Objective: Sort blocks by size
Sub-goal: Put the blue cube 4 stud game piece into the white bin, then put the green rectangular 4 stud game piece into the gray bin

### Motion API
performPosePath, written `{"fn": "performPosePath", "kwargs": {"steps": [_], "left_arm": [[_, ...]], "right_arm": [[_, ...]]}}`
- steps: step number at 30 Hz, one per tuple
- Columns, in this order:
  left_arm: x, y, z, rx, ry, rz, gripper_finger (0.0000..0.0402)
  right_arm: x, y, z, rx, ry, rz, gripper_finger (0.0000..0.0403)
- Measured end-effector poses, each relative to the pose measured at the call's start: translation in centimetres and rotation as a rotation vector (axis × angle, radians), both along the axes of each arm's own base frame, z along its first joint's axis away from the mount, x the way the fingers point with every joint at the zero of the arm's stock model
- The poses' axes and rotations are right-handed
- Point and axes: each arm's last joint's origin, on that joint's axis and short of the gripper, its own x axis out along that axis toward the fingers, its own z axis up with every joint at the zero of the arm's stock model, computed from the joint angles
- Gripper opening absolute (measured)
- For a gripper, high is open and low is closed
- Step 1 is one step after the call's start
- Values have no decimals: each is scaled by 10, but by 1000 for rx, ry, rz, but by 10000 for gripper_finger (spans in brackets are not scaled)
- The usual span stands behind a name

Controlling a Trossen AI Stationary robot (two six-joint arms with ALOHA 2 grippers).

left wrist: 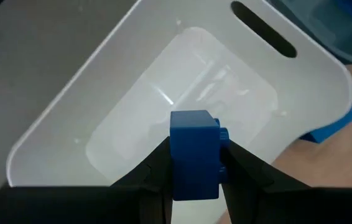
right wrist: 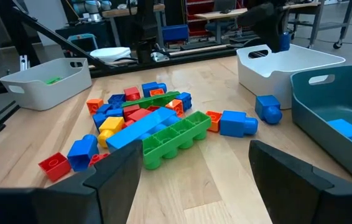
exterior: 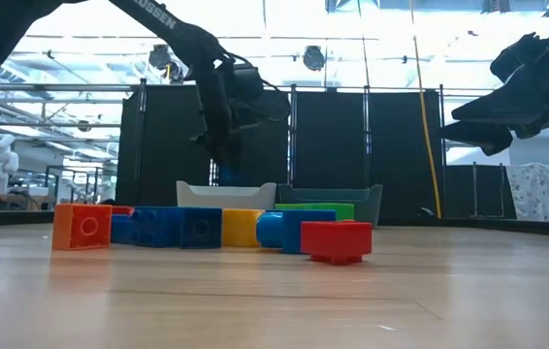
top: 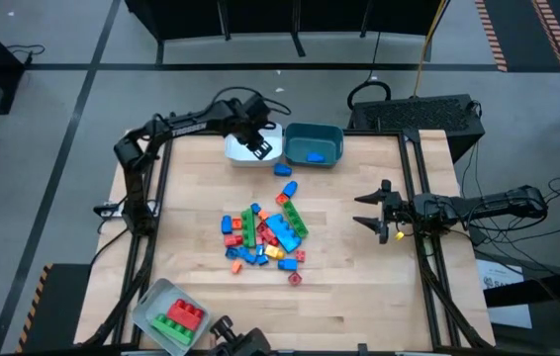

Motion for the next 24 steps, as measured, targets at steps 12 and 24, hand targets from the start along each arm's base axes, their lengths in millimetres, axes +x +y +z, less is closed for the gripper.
{"fn": "performPosePath", "kwargs": {"steps": [12, 24], "left_arm": [[2, -1, 1, 92, 56, -35, 272], [36, -62, 15, 117, 1, -412, 281]], "right_arm": [[0, -1, 1, -7, -6, -50, 279], [0, -1, 1, -7, -7, -50, 279]]}}
